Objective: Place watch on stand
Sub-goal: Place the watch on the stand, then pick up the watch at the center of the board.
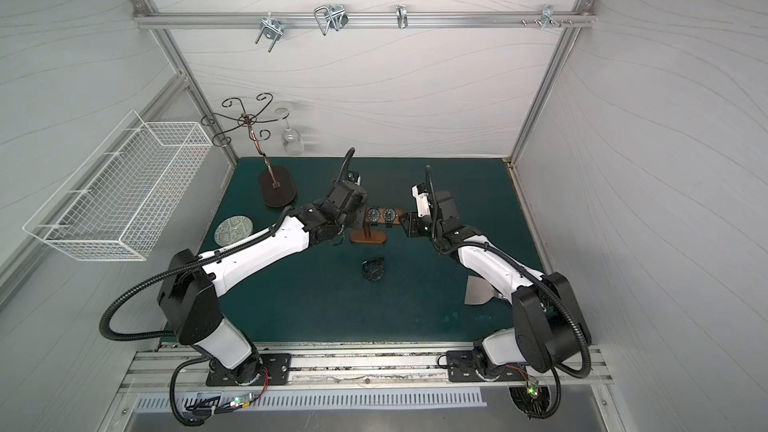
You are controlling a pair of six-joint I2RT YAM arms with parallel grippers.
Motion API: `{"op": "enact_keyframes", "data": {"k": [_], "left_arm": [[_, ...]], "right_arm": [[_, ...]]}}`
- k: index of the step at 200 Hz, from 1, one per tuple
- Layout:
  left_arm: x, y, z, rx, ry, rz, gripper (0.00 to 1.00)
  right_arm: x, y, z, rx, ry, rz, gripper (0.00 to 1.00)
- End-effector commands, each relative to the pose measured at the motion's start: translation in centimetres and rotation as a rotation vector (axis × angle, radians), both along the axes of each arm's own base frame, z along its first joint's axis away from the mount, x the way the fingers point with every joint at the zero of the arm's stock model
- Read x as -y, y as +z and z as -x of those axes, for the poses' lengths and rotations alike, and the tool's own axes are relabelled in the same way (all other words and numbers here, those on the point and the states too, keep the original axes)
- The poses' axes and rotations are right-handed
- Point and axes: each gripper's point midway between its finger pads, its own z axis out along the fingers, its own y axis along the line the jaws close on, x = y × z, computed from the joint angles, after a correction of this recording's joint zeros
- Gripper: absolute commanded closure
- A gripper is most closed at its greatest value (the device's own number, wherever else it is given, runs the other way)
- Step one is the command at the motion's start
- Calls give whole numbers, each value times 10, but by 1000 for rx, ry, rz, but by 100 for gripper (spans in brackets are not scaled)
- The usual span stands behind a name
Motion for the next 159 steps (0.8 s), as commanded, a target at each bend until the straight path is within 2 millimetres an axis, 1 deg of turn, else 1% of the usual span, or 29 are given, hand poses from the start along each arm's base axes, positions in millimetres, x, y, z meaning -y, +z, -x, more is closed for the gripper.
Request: {"op": "enact_keyframes", "data": {"k": [1, 24, 55, 77, 87, 103, 122, 146, 159], "left_arm": [[1, 23, -3, 64, 10, 30, 42], [1, 22, -3, 63, 9, 27, 42], [0, 19, -2, 54, 10, 24, 42], [-1, 22, -1, 58, 9, 24, 42], [-2, 25, 0, 62, 6, 21, 42], [-7, 30, 2, 72, 8, 9, 42], [-14, 42, 7, 98, 5, 4, 42], [-24, 51, 17, 118, 0, -4, 43], [-29, 53, 24, 110, -14, -9, 43]], "right_arm": [[-4, 6, -1, 14, 17, 5, 66], [-4, 7, -1, 18, 16, 7, 61], [-4, 8, -1, 23, 16, 7, 58], [-2, 10, -1, 28, 10, 10, 55], [-1, 10, 0, 32, 7, 12, 51], [1, 13, 0, 42, 1, 16, 41], [5, 17, 1, 57, -14, 20, 27], [9, 21, 2, 74, -28, 27, 19], [10, 24, 3, 82, -30, 27, 19]]}}
